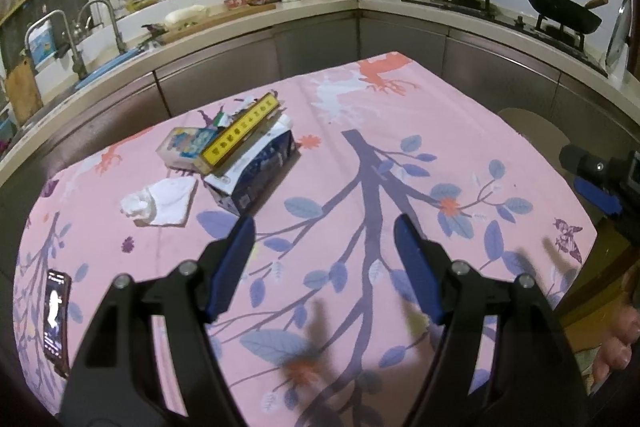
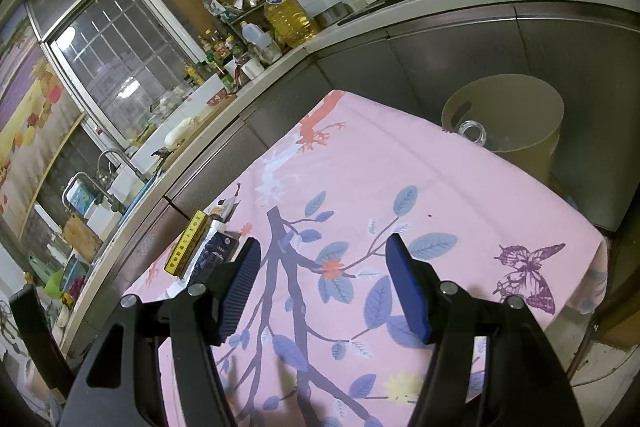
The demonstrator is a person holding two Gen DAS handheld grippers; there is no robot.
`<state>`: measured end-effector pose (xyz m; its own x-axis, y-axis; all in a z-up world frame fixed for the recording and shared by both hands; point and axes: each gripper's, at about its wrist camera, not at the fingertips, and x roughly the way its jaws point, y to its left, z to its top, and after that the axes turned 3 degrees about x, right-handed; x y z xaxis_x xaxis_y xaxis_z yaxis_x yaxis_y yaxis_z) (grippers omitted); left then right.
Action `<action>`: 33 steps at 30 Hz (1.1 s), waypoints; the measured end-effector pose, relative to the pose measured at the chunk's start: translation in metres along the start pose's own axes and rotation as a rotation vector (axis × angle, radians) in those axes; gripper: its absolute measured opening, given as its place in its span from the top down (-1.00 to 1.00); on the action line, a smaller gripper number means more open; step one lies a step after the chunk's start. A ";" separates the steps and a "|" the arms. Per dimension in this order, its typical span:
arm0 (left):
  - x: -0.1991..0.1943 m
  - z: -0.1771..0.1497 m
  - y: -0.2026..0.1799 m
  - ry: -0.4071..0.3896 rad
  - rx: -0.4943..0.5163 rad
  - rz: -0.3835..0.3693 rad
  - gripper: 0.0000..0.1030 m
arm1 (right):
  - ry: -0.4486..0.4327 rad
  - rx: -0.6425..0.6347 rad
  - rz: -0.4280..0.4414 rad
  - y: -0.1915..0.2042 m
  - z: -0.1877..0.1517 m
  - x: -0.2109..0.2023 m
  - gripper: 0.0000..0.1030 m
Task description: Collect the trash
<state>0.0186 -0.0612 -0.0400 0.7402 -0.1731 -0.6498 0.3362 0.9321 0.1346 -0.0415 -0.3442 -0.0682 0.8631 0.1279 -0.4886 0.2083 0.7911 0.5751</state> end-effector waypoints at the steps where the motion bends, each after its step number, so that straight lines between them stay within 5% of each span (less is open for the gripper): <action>1: 0.000 0.000 -0.001 -0.002 0.002 0.003 -0.34 | 0.000 0.001 0.000 -0.001 0.000 0.000 -0.21; 14: -0.007 0.005 0.009 -0.044 0.011 0.108 -0.34 | 0.004 -0.011 0.013 0.003 -0.001 0.000 -0.21; 26: -0.011 0.004 0.024 -0.057 -0.014 0.135 -0.85 | 0.016 -0.030 0.016 0.014 -0.004 0.004 -0.21; 33: -0.012 0.005 0.028 -0.046 -0.041 0.176 -0.88 | 0.020 -0.032 0.016 0.015 -0.005 0.005 -0.21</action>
<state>0.0221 -0.0343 -0.0250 0.8118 -0.0197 -0.5837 0.1755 0.9615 0.2116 -0.0367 -0.3287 -0.0651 0.8566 0.1524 -0.4930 0.1794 0.8078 0.5614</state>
